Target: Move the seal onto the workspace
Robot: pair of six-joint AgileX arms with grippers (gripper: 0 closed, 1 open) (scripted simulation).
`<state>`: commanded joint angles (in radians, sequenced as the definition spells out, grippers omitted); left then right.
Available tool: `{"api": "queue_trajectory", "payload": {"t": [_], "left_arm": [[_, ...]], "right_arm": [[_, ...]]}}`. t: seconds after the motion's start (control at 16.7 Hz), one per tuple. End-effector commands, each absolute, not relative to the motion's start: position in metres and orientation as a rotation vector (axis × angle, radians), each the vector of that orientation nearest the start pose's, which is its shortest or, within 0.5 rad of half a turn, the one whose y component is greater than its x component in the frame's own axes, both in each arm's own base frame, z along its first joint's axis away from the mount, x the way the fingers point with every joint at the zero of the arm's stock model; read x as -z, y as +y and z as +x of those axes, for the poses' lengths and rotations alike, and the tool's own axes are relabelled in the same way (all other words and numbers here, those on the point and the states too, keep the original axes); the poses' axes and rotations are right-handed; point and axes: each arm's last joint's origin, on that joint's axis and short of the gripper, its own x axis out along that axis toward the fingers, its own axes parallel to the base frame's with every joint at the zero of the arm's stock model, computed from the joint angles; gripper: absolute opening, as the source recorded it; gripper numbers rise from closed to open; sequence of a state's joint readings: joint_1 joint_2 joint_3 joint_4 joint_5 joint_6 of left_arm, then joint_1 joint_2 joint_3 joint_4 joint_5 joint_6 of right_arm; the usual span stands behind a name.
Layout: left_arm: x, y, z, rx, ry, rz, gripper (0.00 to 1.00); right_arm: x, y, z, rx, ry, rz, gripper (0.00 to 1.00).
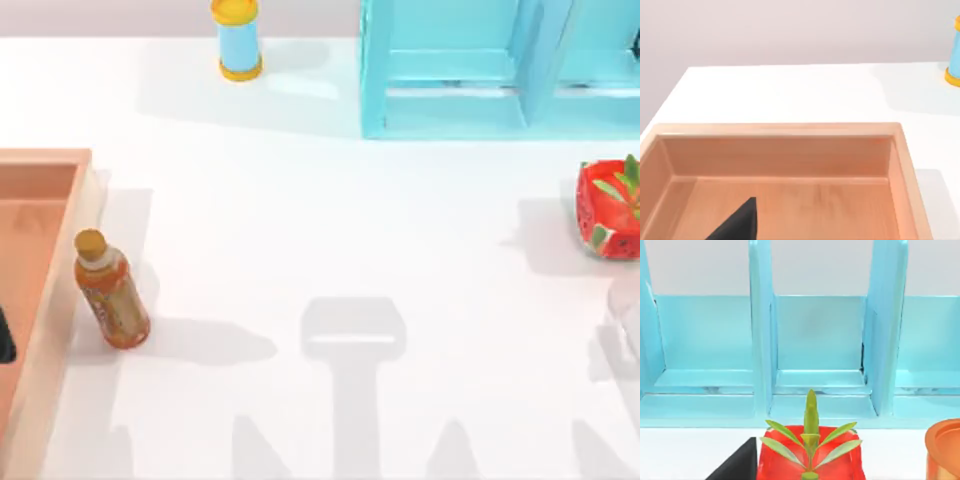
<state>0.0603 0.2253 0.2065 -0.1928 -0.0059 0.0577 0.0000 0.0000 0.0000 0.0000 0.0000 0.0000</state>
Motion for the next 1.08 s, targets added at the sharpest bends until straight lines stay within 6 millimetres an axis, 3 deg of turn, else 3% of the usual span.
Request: {"api": "queue_trajectory", "payload": {"t": [0.18,0.48,0.78,1.08], "left_arm": [[-0.217,0.014,0.129,-0.09,0.465,0.084,1.0],[-0.236,0.038,0.182,-0.088,0.975,0.095,1.0],[-0.238,0.069,0.235,-0.039,1.353,0.061,1.0],[-0.232,0.094,0.267,0.008,1.548,0.024,1.0]], "right_arm": [[-0.16,-0.001,0.106,0.0,0.0,0.0,1.0],[-0.16,-0.001,0.106,0.0,0.0,0.0,1.0],[-0.16,-0.001,0.106,0.0,0.0,0.0,1.0],[-0.16,-0.001,0.106,0.0,0.0,0.0,1.0]]}}
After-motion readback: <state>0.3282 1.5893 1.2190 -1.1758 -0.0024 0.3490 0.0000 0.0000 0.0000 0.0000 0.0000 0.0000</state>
